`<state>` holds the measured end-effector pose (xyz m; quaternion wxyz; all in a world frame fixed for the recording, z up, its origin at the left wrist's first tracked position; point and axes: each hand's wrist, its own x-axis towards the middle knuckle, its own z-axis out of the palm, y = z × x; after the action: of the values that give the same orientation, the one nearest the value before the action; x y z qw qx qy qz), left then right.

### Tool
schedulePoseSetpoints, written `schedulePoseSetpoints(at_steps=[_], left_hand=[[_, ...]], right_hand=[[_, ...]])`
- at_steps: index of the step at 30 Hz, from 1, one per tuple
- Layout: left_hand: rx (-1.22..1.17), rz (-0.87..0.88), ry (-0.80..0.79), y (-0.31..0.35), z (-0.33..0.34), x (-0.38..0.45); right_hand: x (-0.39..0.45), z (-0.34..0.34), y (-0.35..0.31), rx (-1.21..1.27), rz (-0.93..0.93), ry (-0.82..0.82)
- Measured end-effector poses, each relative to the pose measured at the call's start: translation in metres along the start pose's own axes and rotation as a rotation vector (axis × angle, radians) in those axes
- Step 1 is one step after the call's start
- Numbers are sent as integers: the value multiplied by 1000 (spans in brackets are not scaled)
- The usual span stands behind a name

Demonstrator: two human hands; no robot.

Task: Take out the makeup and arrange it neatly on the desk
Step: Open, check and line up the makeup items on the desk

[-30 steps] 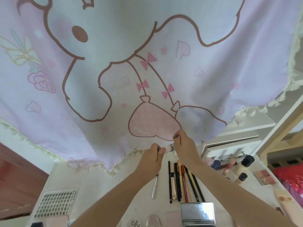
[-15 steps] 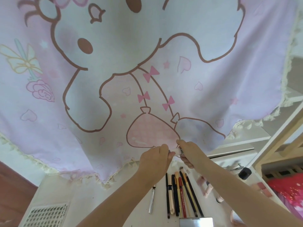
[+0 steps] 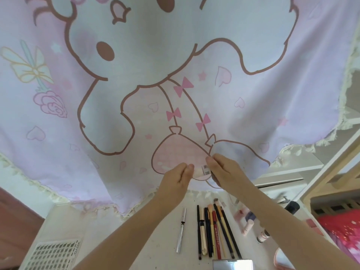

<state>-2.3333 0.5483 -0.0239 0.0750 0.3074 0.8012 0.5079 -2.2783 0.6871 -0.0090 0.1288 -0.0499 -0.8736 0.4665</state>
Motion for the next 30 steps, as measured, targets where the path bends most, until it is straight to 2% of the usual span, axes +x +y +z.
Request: schedulePoseSetpoints(at_steps=[3,6,8,11,14,17,20,23,26,28,30], left_hand=[[7,-27,-47,-3,-7,0],[-134,-117,-31,-4,-10,-1],[-160,-143,-10,-5,-9,-2],[-152,-121,-1,-7,-5,-5],[-197,-142,-11,-8,-4,-5],[-291,-198,2,-9,-5,-4],[-309,-204,-16,-11,-3,-5],[-305,-206,-47,-12,0,-5],[-323,-222,-46,-14,0,-5],[-340,-237,-48,-16,0,-5],[-346,-248,-62,-18,1,-6]], right_hand=[[-1,-5,1,29,-80,-58],[-4,-13,6,144,-204,-150],[-2,-15,6,161,-104,-224],[1,-10,9,-4,66,-249],[-3,-9,14,39,-13,-187],[-7,-14,18,187,-23,-242],[-6,-10,18,99,59,-301],[-8,-5,16,-21,21,-262],[-10,-10,21,126,-37,-206],[-11,-14,25,233,-15,-245],[-9,-12,27,219,46,-284]])
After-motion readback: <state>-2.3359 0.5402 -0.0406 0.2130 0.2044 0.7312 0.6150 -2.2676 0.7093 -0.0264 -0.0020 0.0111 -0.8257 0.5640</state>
